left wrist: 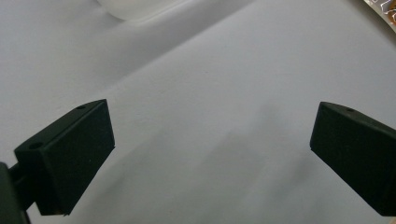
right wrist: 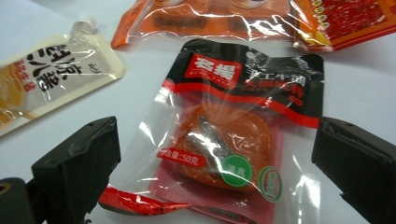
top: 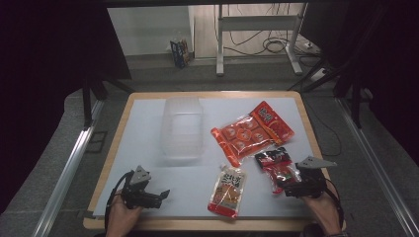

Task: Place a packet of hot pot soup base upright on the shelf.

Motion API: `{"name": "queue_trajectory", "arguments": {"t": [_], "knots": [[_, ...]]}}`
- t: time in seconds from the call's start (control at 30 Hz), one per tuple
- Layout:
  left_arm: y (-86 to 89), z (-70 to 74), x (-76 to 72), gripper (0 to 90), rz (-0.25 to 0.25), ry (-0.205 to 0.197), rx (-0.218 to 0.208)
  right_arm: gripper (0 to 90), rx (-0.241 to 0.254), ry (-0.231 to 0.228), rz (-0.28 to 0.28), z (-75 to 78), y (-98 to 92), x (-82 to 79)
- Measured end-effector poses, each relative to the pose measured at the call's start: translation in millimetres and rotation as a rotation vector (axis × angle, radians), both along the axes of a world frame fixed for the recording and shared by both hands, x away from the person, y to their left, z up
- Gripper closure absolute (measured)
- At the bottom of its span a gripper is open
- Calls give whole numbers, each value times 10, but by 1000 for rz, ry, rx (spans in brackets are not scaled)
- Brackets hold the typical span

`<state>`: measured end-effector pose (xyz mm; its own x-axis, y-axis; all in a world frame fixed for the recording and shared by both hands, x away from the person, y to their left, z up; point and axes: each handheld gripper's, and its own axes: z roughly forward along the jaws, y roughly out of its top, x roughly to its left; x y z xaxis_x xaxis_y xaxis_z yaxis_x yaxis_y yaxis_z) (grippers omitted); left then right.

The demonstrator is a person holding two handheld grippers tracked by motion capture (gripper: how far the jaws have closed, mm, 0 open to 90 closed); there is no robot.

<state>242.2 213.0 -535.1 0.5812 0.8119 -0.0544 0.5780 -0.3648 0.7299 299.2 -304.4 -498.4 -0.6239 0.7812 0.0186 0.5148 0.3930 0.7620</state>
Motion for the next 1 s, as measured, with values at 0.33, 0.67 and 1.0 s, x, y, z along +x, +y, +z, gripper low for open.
{"name": "queue_trajectory", "arguments": {"t": [0.33, 0.67, 1.0], "knots": [[-12, 4, -9, 0, 2, -11, 13, 3, 16, 3, -12, 2, 38, -1], [-26, 5, -11, 0, -5, -4, 30, 3, 16, 0, -16, 0, 43, -2], [-45, 1, -20, 1, -12, 2, 41, 3, 12, 4, -10, 5, 59, 6]]}}
